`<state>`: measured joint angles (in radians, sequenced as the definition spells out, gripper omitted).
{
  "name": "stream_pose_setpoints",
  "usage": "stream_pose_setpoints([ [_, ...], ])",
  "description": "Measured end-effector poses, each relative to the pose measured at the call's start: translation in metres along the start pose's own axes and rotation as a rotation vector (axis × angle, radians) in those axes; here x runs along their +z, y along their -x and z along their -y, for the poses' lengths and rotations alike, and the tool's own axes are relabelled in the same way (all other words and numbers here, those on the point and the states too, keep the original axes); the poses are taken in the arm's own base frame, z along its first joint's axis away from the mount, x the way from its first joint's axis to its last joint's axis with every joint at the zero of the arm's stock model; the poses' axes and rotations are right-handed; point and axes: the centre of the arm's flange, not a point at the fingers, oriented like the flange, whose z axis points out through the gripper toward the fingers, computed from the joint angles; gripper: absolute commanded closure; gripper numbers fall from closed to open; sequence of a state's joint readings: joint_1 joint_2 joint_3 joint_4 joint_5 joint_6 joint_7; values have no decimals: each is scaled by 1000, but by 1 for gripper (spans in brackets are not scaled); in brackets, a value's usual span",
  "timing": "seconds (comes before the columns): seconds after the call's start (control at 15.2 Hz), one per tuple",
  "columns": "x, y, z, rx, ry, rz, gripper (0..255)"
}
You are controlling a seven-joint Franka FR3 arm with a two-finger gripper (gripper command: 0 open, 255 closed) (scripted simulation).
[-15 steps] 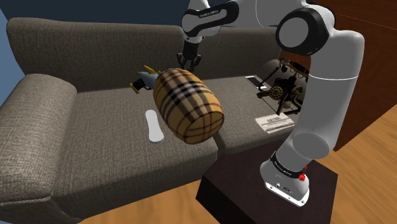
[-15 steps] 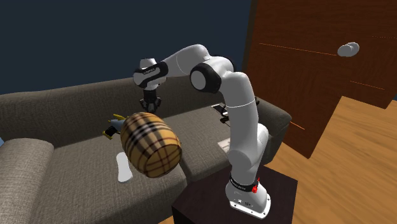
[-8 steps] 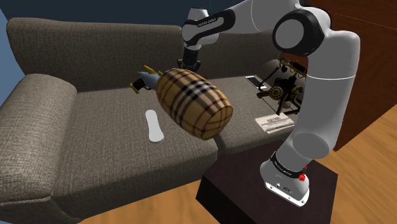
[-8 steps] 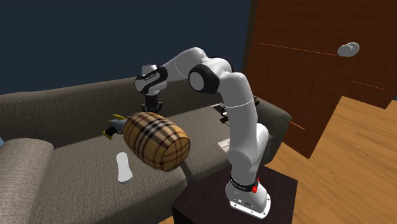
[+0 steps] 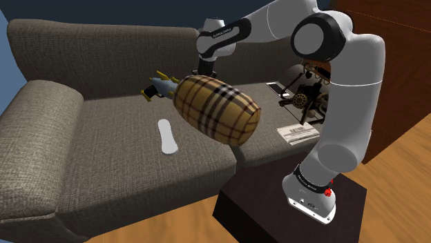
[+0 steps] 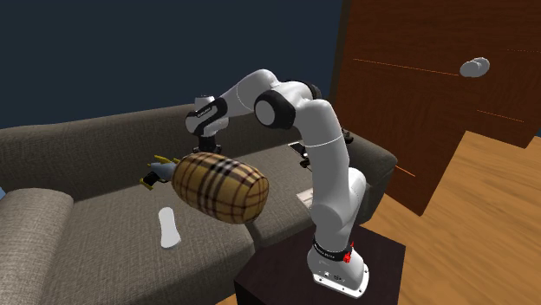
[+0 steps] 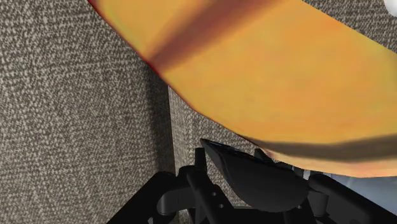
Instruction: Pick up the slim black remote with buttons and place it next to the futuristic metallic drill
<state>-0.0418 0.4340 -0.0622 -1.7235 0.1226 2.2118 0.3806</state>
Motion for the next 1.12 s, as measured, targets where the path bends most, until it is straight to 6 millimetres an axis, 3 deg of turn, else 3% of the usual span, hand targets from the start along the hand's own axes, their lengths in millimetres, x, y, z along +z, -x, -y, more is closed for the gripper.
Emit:
stream_pose_setpoints([
  [0.46,43,4,1,-8,3,16,255],
  [1.12,63,-1,-1,-6,-16,-33,255],
])
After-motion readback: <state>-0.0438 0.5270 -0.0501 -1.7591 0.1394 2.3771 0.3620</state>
